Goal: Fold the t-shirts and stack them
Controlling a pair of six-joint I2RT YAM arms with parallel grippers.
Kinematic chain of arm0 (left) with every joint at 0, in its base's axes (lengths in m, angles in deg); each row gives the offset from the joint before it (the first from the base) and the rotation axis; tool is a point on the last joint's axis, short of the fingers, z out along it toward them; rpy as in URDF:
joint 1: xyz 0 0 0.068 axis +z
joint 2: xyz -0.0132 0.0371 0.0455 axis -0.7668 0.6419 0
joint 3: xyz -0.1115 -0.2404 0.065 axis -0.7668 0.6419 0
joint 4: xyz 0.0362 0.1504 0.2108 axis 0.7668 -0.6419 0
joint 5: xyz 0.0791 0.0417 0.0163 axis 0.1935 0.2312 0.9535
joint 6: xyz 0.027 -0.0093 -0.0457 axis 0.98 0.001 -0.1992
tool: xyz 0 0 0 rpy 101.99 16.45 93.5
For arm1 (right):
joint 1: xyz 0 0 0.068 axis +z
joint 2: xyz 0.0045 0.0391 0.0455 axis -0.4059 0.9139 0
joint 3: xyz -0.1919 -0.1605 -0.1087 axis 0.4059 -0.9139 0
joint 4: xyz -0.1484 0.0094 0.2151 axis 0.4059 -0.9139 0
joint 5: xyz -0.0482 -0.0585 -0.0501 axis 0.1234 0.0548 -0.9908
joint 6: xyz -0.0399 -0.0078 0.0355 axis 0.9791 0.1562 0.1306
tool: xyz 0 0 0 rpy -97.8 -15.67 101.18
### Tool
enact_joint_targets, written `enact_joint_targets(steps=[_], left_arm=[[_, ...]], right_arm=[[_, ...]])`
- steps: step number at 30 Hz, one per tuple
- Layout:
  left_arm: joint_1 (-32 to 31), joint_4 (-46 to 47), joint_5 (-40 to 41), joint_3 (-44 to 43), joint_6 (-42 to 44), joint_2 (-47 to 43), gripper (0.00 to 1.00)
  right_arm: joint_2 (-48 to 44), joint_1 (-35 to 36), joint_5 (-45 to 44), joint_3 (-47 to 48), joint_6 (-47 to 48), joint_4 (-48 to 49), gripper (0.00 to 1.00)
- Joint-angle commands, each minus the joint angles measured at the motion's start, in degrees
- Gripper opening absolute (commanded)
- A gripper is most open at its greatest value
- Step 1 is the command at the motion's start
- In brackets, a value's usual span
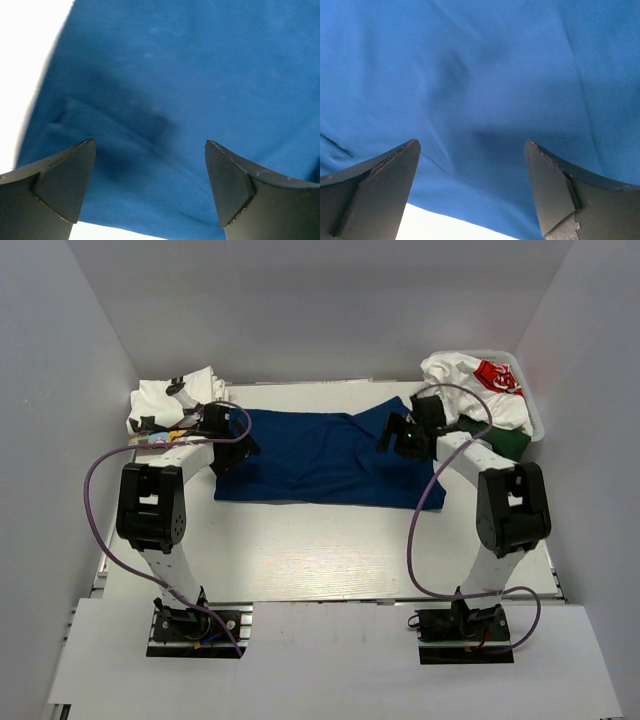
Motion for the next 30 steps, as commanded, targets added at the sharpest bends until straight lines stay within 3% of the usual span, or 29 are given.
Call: enact_joint_targets(steps=[1, 4, 9, 12, 17, 20, 25, 30], left_arm=[[-0.09, 5.28, -9.49, 1.74, 0.66, -1.80, 1.00], [-0.62, 7.84, -10.04, 3.68, 0.13, -0.49, 1.00], [-0.62, 3.27, -7.24, 6.92, -0.40, 1.18, 1.00], [-0.62, 3.27, -6.70, 12.98, -0.40, -2.06, 1.00], [-1.14, 1.86, -6.70, 25.62, -2.15, -14.85, 1.00], [-1.15, -1.29, -8.27, 31.45, -2.86, -23.31, 1.00], [-1.15, -6.84, -10.04, 31.91, -2.86, -39.30, 1.00], [-0.19, -7.53, -1.35, 25.93, -2.86, -40.23, 1.00]], right_arm=[[-4.78, -0.93, -2.63, -8.51, -3.64, -0.41, 0.90], [-5.67, -1.71, -2.27, -14.15, -4.61, -0.76, 0.90], [-7.16, -2.42, -2.18, -20.72, -6.62, -2.77, 0.90], [-13.29, -2.42, -3.42, -27.14, -8.03, -2.87, 0.90], [-22.88, -2.06, -2.71, -41.21, -11.46, -4.45, 0.90], [-34.71, -0.84, -6.99, -45.95, -12.52, -7.70, 0.90], [-50.63, 0.22, -10.88, -45.71, -11.47, -13.85, 0.90], [-51.38, 0.13, -12.12, -40.98, -8.93, -13.25, 0.90]])
